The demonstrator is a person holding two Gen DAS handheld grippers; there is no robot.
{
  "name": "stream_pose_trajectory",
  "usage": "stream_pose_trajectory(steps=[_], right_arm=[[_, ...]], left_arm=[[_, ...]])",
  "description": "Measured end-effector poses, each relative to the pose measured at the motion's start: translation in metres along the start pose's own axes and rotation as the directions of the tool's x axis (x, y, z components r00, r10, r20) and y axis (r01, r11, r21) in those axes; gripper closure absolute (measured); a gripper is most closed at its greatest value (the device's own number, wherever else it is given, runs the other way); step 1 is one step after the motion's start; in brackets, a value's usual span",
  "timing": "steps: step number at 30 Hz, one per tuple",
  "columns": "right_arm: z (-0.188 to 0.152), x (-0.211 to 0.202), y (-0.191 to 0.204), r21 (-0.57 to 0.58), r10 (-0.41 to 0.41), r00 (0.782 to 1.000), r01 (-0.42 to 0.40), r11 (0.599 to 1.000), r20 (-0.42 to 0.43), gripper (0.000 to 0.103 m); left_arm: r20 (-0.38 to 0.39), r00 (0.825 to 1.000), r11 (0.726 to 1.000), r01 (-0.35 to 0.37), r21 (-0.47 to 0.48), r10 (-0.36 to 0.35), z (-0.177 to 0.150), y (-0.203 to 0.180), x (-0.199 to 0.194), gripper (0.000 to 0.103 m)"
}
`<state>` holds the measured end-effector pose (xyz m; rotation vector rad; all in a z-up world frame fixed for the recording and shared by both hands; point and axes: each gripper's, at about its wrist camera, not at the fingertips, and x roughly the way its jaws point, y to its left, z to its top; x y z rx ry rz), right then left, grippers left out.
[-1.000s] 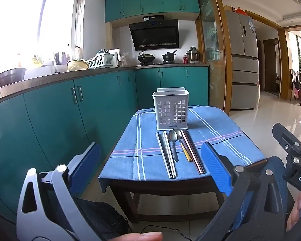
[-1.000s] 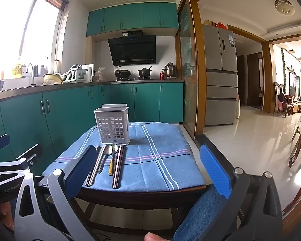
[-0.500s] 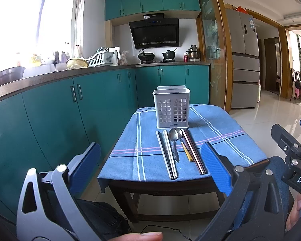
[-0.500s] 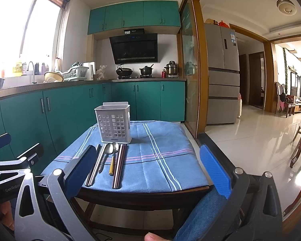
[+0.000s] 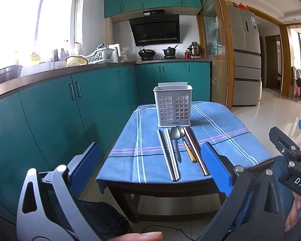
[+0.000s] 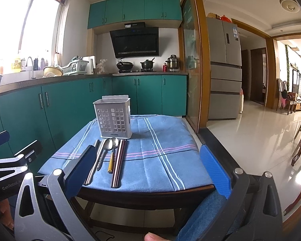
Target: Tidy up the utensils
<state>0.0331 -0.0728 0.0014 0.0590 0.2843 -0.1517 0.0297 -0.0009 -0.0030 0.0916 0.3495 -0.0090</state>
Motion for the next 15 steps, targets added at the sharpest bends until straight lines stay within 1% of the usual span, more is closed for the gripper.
stream_pose_trajectory(steps=[15], right_arm=[[0.001,0.009,0.000,0.000,0.002,1.000,-0.002,1.000,-0.020,0.003]], left_arm=[[-0.023,1.000,1.000,0.005,0.006,-0.005,-0.003,-0.003,0.012,0.004]])
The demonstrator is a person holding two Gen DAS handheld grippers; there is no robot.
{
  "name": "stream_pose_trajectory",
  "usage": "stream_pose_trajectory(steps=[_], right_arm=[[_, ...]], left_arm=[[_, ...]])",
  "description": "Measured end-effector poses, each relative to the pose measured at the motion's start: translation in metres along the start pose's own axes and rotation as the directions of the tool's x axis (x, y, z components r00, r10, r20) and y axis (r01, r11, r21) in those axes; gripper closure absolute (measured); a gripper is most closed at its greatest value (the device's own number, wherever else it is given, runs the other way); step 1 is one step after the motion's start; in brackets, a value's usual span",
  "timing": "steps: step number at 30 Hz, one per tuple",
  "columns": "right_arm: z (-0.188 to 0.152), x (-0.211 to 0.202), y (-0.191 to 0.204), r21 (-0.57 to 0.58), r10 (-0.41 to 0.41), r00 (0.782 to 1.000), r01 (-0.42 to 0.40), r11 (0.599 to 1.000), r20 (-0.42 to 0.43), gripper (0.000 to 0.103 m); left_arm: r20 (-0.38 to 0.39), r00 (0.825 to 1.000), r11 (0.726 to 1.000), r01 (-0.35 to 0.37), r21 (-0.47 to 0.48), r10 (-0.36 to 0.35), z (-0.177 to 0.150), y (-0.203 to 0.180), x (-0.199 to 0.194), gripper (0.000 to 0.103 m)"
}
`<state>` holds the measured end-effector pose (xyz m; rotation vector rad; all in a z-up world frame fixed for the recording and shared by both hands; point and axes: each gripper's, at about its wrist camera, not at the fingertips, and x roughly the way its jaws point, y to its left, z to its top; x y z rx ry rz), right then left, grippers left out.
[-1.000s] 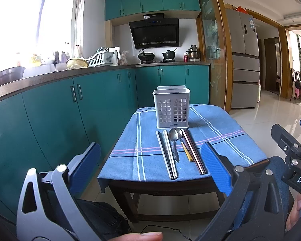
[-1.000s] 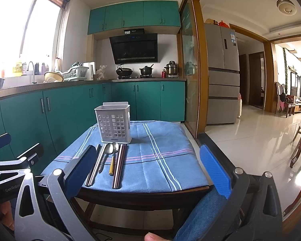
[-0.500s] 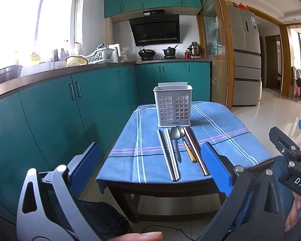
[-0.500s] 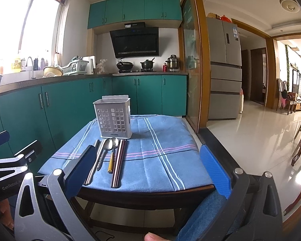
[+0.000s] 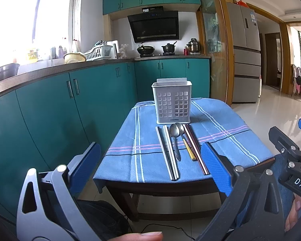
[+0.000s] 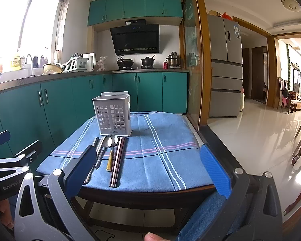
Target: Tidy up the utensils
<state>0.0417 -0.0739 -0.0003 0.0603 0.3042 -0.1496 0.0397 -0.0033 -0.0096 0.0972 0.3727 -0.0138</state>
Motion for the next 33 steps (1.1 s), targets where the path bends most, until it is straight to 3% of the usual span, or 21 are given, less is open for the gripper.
stream_pose_trajectory(steps=[33], right_arm=[[-0.0003,0.0042,-0.0019,-0.003,0.001,1.000,-0.002,1.000,-0.006,0.003]], left_arm=[[-0.015,1.000,1.000,0.005,0.002,-0.005,-0.0013,-0.0032,0.0086,0.004]])
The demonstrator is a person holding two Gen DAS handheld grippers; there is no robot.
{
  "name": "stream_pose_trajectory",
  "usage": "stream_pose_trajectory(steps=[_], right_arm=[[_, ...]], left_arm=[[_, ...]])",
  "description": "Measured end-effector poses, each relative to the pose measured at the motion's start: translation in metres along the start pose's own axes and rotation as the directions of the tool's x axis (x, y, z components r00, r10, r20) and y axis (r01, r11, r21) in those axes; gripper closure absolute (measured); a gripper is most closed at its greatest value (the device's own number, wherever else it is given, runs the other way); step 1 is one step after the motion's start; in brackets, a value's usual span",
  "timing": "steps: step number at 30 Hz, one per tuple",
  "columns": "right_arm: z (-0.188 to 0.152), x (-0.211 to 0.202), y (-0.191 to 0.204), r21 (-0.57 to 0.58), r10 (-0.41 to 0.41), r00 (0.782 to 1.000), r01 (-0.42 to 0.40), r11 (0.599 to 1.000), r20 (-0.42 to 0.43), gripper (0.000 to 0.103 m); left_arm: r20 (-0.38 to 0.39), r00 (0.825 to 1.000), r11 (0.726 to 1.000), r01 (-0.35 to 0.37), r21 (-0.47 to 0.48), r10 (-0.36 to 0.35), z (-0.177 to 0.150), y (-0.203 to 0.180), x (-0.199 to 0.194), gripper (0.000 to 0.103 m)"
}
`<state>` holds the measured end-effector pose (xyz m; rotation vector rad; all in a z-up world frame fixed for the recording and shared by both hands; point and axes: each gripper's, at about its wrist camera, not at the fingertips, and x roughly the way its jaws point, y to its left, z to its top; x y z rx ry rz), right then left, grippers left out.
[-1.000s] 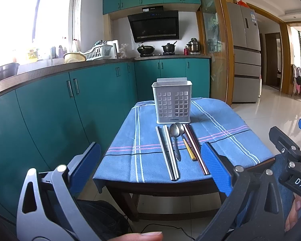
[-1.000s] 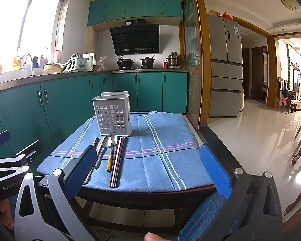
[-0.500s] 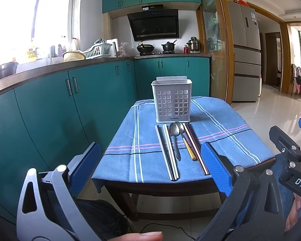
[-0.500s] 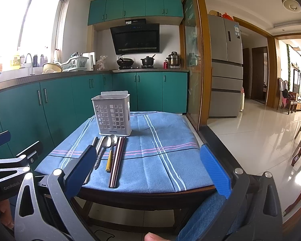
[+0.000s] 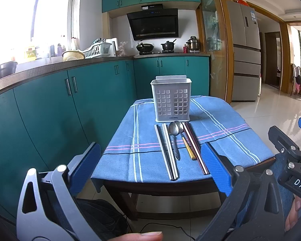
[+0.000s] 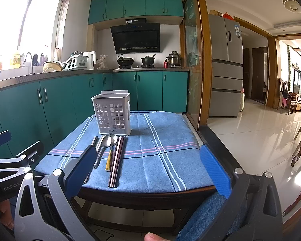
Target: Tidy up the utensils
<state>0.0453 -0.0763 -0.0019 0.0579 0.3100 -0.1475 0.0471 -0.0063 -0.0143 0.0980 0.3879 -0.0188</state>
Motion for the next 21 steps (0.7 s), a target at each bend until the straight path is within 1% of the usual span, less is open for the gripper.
stream_pose_trajectory(steps=[12,17,20,21], right_arm=[[-0.002,0.004,0.000,0.000,0.000,1.000,0.000,1.000,-0.007,0.003],[-0.004,0.012,-0.001,-0.005,0.004,1.000,-0.004,1.000,-0.022,0.003],[-0.001,0.027,-0.001,-0.039,0.027,0.997,-0.030,0.999,-0.070,0.003],[0.000,0.037,-0.001,-0.056,0.031,0.995,-0.037,0.998,-0.099,0.003]], left_arm=[[-0.014,1.000,1.000,-0.003,0.005,0.003,0.001,-0.003,0.006,0.004],[-0.036,0.999,1.000,0.002,0.008,-0.001,0.001,-0.004,0.014,0.004],[-0.069,0.998,1.000,-0.008,0.007,0.009,0.000,-0.001,0.028,0.004],[-0.081,0.997,1.000,-0.007,0.009,0.008,-0.001,-0.001,0.034,0.004]])
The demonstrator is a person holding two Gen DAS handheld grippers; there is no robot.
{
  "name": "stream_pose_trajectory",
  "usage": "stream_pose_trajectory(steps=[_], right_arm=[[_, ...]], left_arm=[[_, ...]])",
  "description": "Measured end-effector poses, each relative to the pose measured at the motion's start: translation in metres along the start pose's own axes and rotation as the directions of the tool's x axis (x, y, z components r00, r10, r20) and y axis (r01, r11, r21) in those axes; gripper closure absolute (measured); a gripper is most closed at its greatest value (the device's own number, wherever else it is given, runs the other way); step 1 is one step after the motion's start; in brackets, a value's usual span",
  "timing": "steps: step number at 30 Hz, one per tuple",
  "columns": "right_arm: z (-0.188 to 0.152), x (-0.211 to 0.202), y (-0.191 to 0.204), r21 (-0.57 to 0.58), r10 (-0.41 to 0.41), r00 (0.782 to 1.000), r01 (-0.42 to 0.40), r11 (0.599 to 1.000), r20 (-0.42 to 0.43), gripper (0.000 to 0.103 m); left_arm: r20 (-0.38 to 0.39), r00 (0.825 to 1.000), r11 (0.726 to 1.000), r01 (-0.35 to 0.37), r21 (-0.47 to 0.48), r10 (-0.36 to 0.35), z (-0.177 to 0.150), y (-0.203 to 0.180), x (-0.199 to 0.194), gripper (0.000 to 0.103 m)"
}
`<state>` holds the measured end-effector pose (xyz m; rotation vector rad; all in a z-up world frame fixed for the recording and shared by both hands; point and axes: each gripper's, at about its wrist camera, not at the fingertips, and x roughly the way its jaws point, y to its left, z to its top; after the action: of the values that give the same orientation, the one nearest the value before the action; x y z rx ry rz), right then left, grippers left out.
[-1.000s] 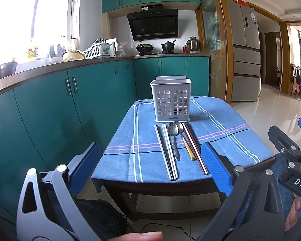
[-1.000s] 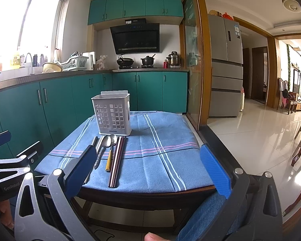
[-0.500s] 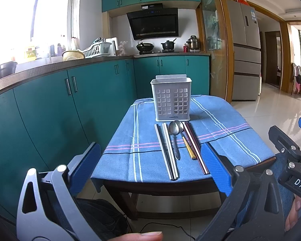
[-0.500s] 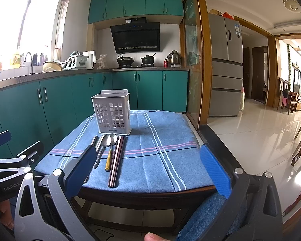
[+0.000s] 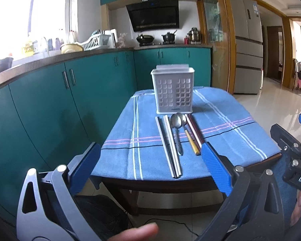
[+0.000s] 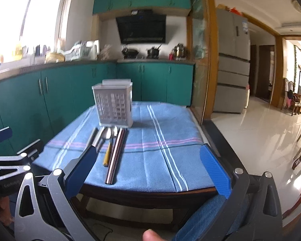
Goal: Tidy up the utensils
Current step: 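Grasp a black chopstick with the left tool while the right tool grasps a dark red chopstick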
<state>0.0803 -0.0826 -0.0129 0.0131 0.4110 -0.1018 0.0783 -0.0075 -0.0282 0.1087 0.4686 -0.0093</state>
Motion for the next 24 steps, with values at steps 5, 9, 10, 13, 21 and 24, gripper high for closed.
stream_pose_trajectory(steps=[5,9,10,13,21,24], right_arm=[[0.000,0.053,0.000,-0.067,0.067,0.987,-0.078,0.995,-0.146,0.003],[-0.002,0.101,-0.004,-0.007,0.179,0.950,-0.187,0.982,-0.256,0.015],[-0.001,0.112,-0.007,0.027,0.209,0.939,-0.210,0.977,-0.275,0.025],[0.005,0.152,-0.010,0.089,0.250,0.907,-0.233,0.968,-0.339,0.041],[0.031,0.249,0.023,0.040,0.246,0.845,-0.258,0.965,-0.475,0.041],[0.031,0.273,0.037,0.009,0.214,0.818,-0.248,0.969,-0.533,0.043]], left_arm=[[-0.075,0.997,1.000,-0.004,0.007,0.005,0.000,0.005,0.041,0.004],[-0.132,0.991,1.000,0.016,0.021,-0.014,0.006,0.009,0.081,0.022],[-0.151,0.988,0.999,0.024,0.023,-0.020,0.010,0.012,0.096,0.026],[-0.207,0.977,0.999,0.050,0.002,-0.048,0.020,0.019,0.139,0.036],[-0.351,0.933,0.995,0.058,-0.076,-0.081,0.042,0.030,0.246,0.039],[-0.405,0.905,0.990,0.088,-0.113,-0.126,0.038,0.029,0.270,0.048]])
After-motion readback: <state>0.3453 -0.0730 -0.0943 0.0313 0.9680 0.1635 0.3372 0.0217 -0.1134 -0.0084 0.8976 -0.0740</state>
